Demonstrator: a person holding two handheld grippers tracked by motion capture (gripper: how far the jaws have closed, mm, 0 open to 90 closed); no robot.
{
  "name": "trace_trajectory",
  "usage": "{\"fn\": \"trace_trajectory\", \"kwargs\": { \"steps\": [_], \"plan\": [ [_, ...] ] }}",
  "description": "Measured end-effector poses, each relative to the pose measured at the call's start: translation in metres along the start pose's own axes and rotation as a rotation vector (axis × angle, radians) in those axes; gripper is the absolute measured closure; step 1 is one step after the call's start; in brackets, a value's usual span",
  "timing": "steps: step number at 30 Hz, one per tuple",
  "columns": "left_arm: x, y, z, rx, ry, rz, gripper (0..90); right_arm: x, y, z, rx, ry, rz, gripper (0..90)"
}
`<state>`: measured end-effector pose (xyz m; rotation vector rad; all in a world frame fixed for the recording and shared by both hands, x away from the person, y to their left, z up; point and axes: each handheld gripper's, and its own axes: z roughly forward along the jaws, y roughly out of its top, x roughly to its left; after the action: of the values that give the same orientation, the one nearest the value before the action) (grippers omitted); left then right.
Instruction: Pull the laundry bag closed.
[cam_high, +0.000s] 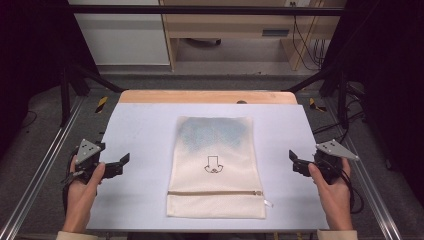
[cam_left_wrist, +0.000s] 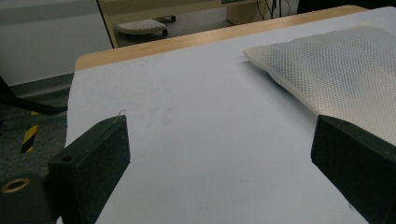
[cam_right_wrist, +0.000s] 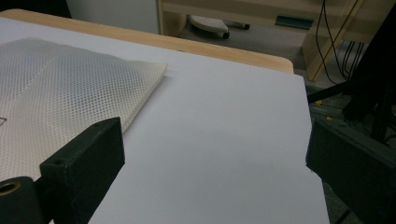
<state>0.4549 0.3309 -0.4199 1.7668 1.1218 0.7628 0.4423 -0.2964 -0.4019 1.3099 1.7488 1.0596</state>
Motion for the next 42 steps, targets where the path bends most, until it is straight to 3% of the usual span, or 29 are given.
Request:
{"fn": "trace_trajectory", "kwargs": {
  "steps": [8, 16, 19, 23, 33, 37, 42],
  "plan": [
    [0.004, -0.011, 0.005, 0.016, 0.007, 0.027, 4.6, -0.008, -0.015, 0.005, 0.015, -0.017, -0.002, 5.2],
    [0.009, -0.019, 0.009, 0.019, 0.007, 0.026, 4.3, -0.013, -0.029, 0.009, 0.014, -0.029, 0.007, 5.6],
    [0.011, -0.023, 0.011, 0.034, 0.013, 0.054, 4.3, -0.014, -0.032, 0.011, 0.015, -0.031, -0.007, 5.7],
    [0.012, -0.027, 0.014, 0.04, -0.001, 0.053, 4.3, -0.014, -0.036, 0.012, 0.01, -0.036, -0.008, 5.7],
    [0.021, -0.037, 0.018, 0.047, 0.003, 0.055, 4.2, -0.003, -0.05, 0.017, -0.04, -0.013, -0.028, 6.3],
    [0.022, -0.041, 0.018, 0.042, 0.004, 0.056, 4.2, 0.005, -0.056, 0.021, -0.042, -0.009, -0.059, 6.4],
    [0.019, -0.043, 0.02, 0.04, -0.003, 0.073, 4.1, 0.008, -0.06, 0.024, -0.027, -0.003, -0.064, 6.4]
  ]
}}
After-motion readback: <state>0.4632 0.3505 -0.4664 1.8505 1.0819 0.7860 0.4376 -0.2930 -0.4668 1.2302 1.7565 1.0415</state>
